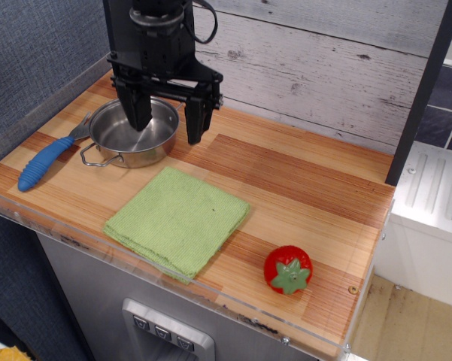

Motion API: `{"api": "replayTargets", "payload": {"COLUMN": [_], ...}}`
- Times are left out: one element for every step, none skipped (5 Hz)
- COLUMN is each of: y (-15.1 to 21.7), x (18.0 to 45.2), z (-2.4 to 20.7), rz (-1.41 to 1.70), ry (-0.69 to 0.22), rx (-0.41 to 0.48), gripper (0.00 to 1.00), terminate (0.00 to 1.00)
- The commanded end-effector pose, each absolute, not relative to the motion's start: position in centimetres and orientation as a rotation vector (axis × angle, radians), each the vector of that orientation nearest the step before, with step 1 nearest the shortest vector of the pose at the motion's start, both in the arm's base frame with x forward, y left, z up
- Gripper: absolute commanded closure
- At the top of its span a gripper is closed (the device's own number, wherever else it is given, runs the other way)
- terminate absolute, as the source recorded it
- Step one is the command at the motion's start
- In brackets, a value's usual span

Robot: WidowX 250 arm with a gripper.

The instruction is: Move green cloth to the right of the pot

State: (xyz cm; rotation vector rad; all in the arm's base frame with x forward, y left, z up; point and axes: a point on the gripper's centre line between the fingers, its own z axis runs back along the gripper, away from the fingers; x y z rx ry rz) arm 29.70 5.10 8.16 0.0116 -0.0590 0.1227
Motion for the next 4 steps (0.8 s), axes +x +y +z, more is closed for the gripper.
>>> {"api": "replayTargets", "payload": {"y": [4.4, 4.3, 4.0, 3.4], "x": [26.9, 26.0, 25.9, 26.5], "z": [6.3, 5.3, 3.9, 3.0], "rz": [0.040, 0.024, -0.005, -0.045], "ry": [-0.058, -0.053, -0.072, -0.127], "rx": [0.049, 0.072, 0.073, 0.070], "gripper": [0.00, 0.00, 0.00, 0.00], "terminate": [0.00, 0.00, 0.00, 0.00]}}
